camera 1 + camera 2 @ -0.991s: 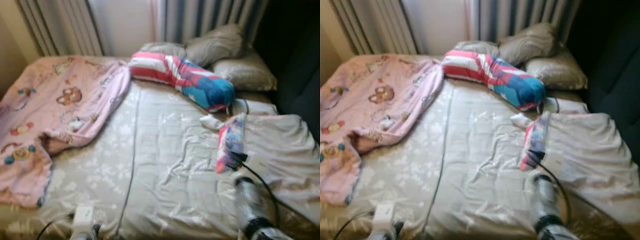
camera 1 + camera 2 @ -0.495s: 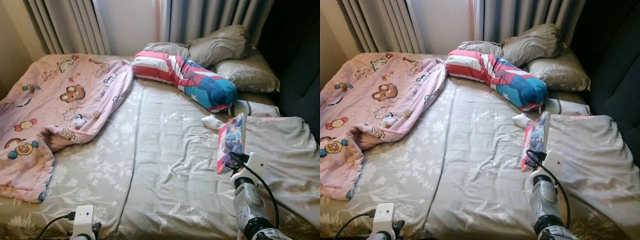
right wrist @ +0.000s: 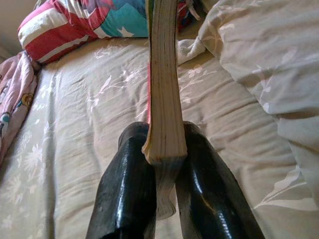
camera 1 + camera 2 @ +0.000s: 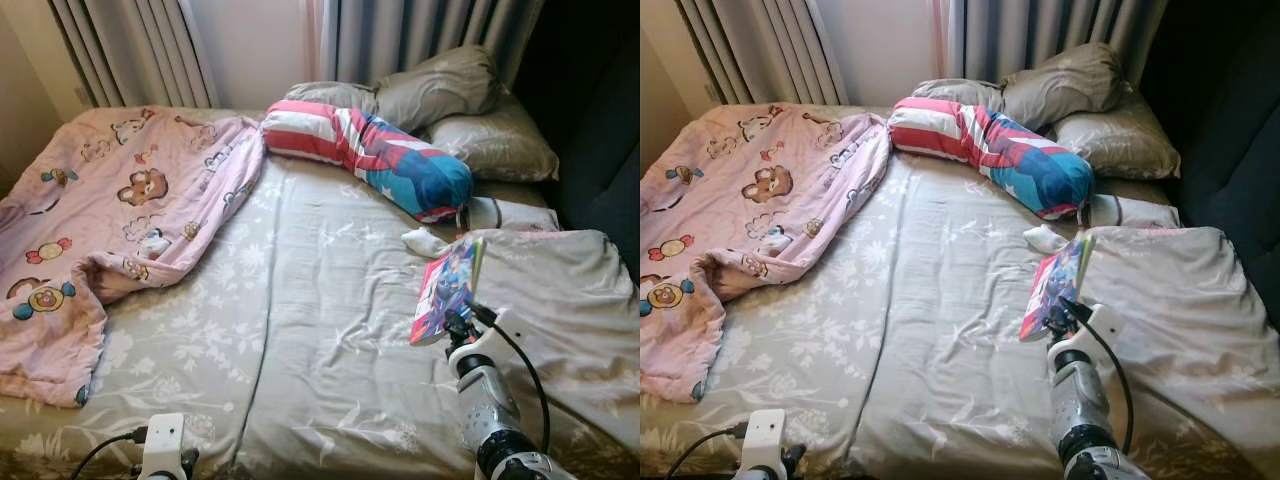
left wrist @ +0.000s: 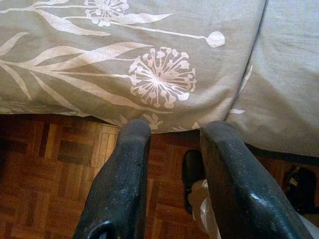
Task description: Clean up the room
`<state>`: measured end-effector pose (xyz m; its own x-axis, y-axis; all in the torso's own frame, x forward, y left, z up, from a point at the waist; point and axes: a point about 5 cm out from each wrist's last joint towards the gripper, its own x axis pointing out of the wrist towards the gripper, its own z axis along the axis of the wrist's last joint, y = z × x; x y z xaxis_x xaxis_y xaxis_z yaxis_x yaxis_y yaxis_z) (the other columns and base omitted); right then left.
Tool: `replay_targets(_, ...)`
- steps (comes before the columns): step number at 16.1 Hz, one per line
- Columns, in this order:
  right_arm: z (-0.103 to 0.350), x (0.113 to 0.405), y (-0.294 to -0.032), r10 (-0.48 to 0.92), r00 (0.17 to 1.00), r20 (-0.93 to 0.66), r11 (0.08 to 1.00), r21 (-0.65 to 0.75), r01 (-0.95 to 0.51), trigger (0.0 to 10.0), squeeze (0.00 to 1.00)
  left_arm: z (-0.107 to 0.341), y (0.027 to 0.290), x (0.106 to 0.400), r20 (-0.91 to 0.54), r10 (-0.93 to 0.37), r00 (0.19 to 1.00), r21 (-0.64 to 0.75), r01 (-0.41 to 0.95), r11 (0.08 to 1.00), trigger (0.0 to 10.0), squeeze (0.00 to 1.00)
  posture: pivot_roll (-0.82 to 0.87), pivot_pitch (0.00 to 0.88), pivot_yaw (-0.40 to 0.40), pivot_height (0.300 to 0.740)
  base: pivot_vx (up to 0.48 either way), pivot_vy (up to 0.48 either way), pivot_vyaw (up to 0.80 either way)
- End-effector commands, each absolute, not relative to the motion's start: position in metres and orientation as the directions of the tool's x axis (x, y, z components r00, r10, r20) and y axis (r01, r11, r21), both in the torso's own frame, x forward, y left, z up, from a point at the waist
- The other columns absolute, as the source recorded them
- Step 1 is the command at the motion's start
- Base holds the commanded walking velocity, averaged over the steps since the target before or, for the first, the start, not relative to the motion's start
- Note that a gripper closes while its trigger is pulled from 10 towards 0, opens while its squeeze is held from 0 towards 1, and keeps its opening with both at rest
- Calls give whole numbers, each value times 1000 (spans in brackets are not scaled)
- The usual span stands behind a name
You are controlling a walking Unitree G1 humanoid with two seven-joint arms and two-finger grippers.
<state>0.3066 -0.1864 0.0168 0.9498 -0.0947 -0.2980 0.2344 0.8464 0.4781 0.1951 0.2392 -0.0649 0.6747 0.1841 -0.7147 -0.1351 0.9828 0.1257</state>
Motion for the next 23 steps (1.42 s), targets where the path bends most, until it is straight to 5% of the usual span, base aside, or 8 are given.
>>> replay_targets(1,25,311,-191,-100,962,-255,874,439,207,10000,0,-67,241,191,-726,178,664,137,-113,984,10000,0,100,48,1,736,0,0,0)
replay_targets(5,27,310,-197,-86,964,-253,986,118,119,10000,0,-66,237,194,-724,167,669,134,-101,986,10000,0,86,50,-2,736,0,0,0)
replay_targets(14,25,309,-192,-63,965,-256,995,59,81,10000,0,-68,235,192,-727,167,666,129,-107,986,10000,0,88,77,-2,736,0,0,0)
replay_targets(23,26,308,-188,-70,968,-240,993,80,92,10000,0,-69,235,191,-729,167,663,133,-102,986,10000,0,97,88,-2,652,0,0,0)
